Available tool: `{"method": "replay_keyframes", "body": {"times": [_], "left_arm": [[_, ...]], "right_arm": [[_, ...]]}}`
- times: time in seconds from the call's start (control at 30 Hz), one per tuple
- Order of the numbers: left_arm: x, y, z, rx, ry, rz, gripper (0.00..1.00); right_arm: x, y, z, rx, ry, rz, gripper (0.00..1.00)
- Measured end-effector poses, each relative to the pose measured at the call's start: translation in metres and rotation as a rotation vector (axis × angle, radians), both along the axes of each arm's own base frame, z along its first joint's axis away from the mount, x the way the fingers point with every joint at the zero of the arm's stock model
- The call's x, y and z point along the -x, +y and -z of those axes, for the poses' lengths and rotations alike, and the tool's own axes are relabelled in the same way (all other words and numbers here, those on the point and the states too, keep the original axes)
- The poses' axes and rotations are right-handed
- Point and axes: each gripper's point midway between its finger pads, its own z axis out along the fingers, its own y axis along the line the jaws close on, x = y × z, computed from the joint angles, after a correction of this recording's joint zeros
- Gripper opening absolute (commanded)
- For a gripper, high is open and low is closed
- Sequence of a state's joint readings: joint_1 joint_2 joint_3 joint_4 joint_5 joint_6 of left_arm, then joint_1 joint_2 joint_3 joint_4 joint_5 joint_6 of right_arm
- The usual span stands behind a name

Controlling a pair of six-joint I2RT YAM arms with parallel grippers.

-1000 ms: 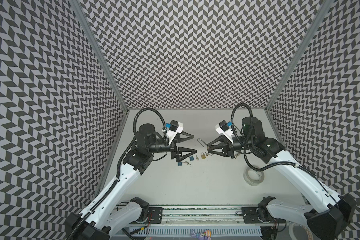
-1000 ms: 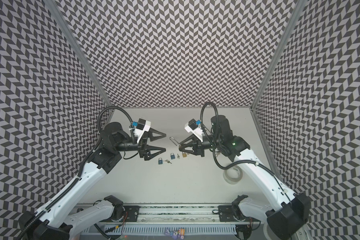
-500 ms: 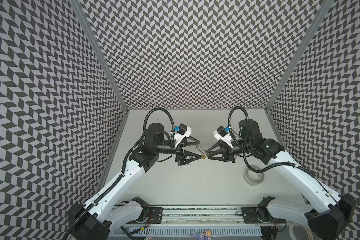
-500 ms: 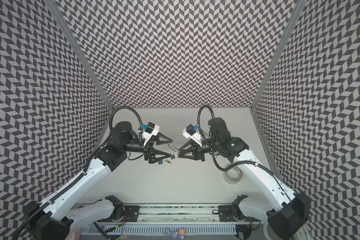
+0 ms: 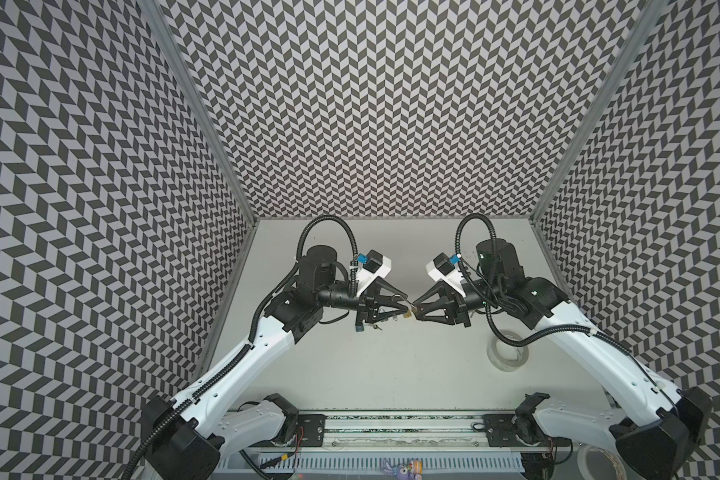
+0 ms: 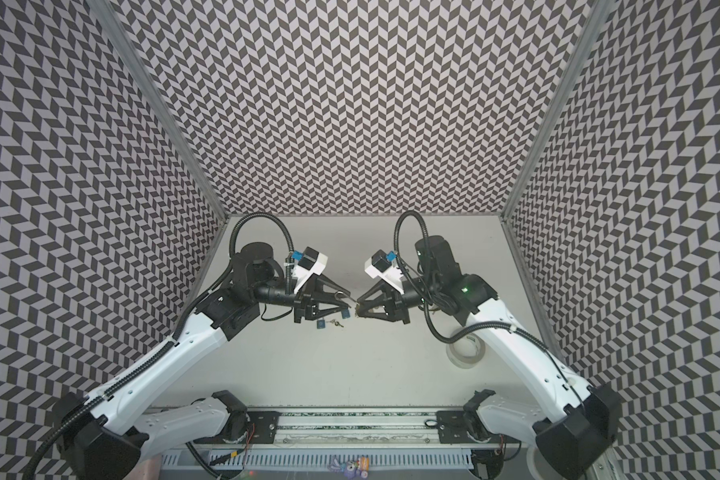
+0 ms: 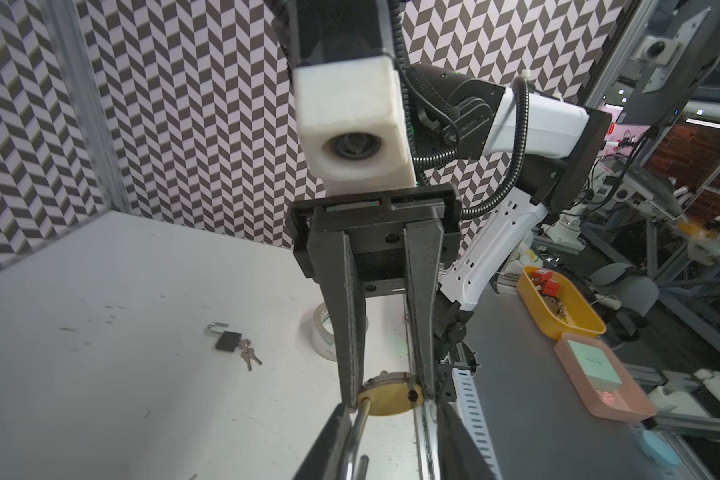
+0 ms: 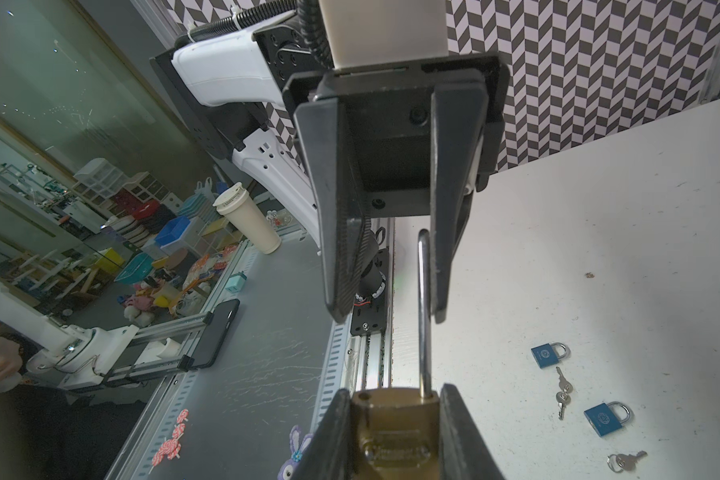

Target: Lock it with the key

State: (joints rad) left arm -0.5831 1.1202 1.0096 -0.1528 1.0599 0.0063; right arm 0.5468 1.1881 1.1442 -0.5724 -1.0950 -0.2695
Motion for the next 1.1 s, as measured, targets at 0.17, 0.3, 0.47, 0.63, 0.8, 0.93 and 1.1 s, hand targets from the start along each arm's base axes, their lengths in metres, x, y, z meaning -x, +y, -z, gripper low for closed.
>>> {"method": "replay_keyframes", "body": {"times": [0.17,0.3,0.47,0.63,0.8,0.93,1.1], "left_arm": [[-0.003,0.0,0.0,-0.004,-0.002,-0.015,0.11],[-0.004,0.0,0.0,-0.005,-0.005,-0.024,0.0],[-0.005,0.001,-0.005,0.003,-0.003,-0.042,0.0],[-0.003,0.005,-0.026,0.066,-0.031,-0.076,0.0],[-0.01,0.009,-0.046,0.141,-0.035,-0.124,0.0],[-0.016,0.009,-0.053,0.193,-0.007,-0.152,0.0],[-0.018,0.013,-0.061,0.263,0.034,-0.177,0.0]], "right_arm": [[0.001,0.0,-0.002,-0.003,-0.005,-0.002,0.0],[0.003,-0.001,-0.003,-0.005,-0.012,0.0,0.0],[0.0,-0.001,-0.007,-0.007,-0.021,0.026,0.6],[-0.019,-0.005,-0.025,-0.044,-0.093,0.181,0.99],[-0.029,-0.017,-0.047,-0.189,-0.118,0.355,0.99],[-0.034,-0.034,-0.069,-0.337,-0.162,0.49,0.99],[-0.026,-0.049,-0.085,-0.501,-0.205,0.539,1.0]]}}
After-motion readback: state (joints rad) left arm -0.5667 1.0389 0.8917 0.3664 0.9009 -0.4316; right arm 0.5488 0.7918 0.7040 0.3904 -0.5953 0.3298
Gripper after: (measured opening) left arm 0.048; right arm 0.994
